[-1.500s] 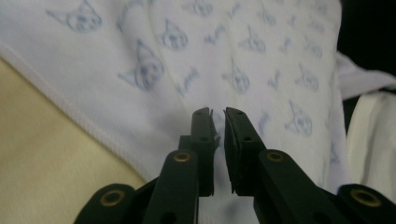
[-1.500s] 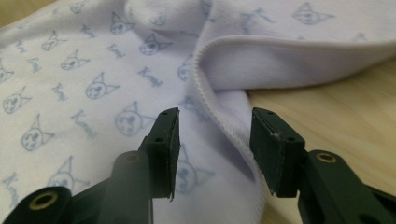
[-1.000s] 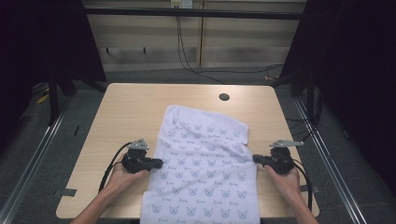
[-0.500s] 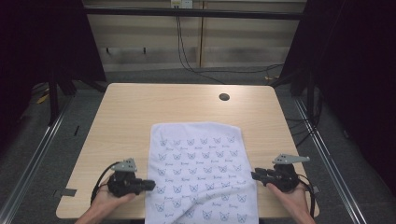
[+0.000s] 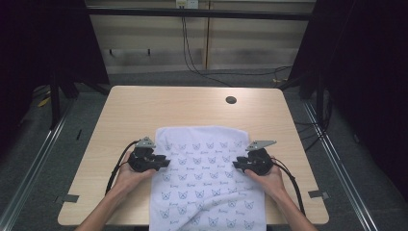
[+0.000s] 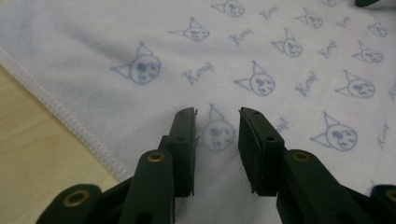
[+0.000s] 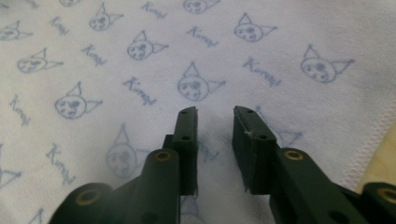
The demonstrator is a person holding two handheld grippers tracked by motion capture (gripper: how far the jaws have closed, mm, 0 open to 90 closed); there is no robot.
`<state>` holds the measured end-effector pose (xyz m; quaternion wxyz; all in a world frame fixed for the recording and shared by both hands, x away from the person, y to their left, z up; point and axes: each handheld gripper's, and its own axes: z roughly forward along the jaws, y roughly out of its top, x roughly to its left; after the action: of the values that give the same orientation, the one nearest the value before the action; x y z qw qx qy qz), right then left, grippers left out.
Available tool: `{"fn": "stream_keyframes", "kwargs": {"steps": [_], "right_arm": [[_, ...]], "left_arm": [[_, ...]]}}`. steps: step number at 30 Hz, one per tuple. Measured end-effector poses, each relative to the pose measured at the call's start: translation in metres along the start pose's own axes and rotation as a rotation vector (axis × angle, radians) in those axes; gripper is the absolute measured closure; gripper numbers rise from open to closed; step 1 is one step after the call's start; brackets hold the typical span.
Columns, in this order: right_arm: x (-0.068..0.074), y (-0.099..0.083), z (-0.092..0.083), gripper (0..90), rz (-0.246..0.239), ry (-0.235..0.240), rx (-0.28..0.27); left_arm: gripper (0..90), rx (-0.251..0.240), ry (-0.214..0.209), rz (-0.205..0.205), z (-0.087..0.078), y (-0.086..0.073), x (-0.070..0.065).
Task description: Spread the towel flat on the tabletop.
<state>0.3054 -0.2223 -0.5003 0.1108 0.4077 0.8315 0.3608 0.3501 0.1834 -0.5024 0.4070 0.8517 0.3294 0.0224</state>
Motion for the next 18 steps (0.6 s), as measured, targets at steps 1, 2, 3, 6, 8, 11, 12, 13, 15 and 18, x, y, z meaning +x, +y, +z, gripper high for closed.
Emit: {"fn": "stream_keyframes", "kwargs": {"steps": [1, 2, 3, 6, 8, 11, 12, 13, 15, 18], "right_arm": [[0.003, -0.001, -0.001, 79.3, -0.024, -0.011, 0.007], [0.006, -0.003, -0.004, 84.9, -0.037, -0.010, 0.014], [0.007, -0.006, -0.006, 86.6, -0.037, 0.000, 0.011], [0.013, -0.016, -0.013, 87.4, -0.018, 0.045, 0.003], [0.020, -0.021, -0.018, 87.4, -0.035, 0.050, 0.011], [0.029, -0.031, -0.028, 87.3, -0.030, 0.074, 0.023], [0.032, -0.034, -0.031, 87.2, -0.030, 0.088, 0.022], [0.036, -0.037, -0.035, 87.2, -0.027, 0.094, 0.034], [0.045, -0.043, -0.040, 86.9, -0.023, 0.114, 0.047], [0.053, -0.047, -0.045, 80.0, -0.056, 0.132, 0.059]], "left_arm": [[67.5, -0.005, -0.006, 0.003, 0.000, -0.001, 0.001], [68.4, -0.006, -0.002, 0.004, 0.000, -0.001, 0.001], [69.4, -0.001, 0.009, 0.014, 0.000, -0.001, 0.000], [86.8, 0.035, -0.010, 0.052, -0.001, -0.002, -0.007], [88.8, 0.048, -0.057, 0.046, -0.004, -0.007, -0.012], [89.1, 0.076, -0.081, 0.077, -0.012, -0.017, -0.030], [89.0, 0.076, -0.094, 0.071, -0.015, -0.021, -0.036], [88.8, 0.084, -0.105, 0.085, -0.018, -0.025, -0.041], [85.7, 0.087, -0.094, 0.080, -0.023, -0.031, -0.050], [81.6, 0.083, -0.097, 0.083, -0.025, -0.032, -0.052]]}}
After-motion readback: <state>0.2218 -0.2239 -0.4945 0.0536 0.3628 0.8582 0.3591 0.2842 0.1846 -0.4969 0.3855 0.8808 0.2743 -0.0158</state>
